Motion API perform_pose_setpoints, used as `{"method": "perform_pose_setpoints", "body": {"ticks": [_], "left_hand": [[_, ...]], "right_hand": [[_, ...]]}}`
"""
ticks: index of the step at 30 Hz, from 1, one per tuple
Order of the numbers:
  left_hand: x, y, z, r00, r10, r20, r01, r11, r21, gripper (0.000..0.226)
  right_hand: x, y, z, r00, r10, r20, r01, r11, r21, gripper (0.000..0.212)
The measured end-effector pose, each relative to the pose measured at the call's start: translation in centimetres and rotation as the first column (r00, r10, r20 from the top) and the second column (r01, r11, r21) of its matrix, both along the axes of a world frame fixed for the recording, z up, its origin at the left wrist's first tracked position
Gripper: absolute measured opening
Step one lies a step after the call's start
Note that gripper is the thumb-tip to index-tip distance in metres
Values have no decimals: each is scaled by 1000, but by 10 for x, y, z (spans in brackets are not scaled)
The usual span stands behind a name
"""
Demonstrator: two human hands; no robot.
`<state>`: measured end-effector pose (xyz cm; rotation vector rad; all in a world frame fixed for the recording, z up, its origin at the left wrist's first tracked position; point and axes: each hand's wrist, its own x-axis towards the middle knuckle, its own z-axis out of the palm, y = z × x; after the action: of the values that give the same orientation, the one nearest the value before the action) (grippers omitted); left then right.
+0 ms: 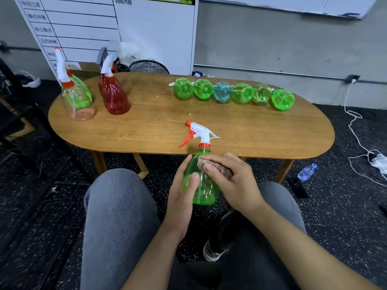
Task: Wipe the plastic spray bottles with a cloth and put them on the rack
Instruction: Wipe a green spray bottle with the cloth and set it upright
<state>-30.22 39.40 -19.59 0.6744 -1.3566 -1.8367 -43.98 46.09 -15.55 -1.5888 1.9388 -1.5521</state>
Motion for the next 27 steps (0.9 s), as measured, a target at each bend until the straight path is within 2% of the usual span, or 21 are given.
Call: {"method": "perform_pose_setpoints", "body": {"ticks": [3, 6, 9, 12, 16, 20, 21, 25, 27], "left_hand": [[-2, 0, -1, 1000, 26, 7, -26, 1000, -10, 59], [-1, 0, 0, 1000, 14, -2, -14, 1000, -19, 59], [0, 0, 2, 1000, 8, -11, -9, 999, -39, 61], [2, 2, 2, 1000, 6, -4, -7, 998, -64, 55], [2, 1, 0, 1000, 10, -6, -10, 998, -61, 52], [3, 2, 3, 1000, -13, -4, 13, 996, -84, 52], [3, 2, 3, 1000, -7, -4, 6, 996, -87, 52], [4, 1, 3, 1000, 15, -3, -15, 998, -63, 52], [3, 1, 6, 1000, -6, 12, 7, 996, -89, 49]], "right_hand": [[-18, -7, 14, 977, -50, -209, 53, 999, 9, 28], [-35, -16, 32, 942, -201, -270, 189, 980, -68, 32], [-41, -27, 45, 902, -265, -339, 255, 964, -75, 37], [-40, -33, 46, 879, -215, -425, 243, 970, 12, 43], [-38, -35, 42, 856, -7, -517, 94, 985, 142, 39], [-49, -39, 57, 803, -231, -550, 276, 961, 0, 42], [-51, -39, 60, 806, -236, -544, 280, 960, -2, 42], [-46, -38, 58, 810, -38, -585, 147, 979, 139, 40], [-50, -39, 60, 803, -88, -589, 190, 975, 113, 40]]}}
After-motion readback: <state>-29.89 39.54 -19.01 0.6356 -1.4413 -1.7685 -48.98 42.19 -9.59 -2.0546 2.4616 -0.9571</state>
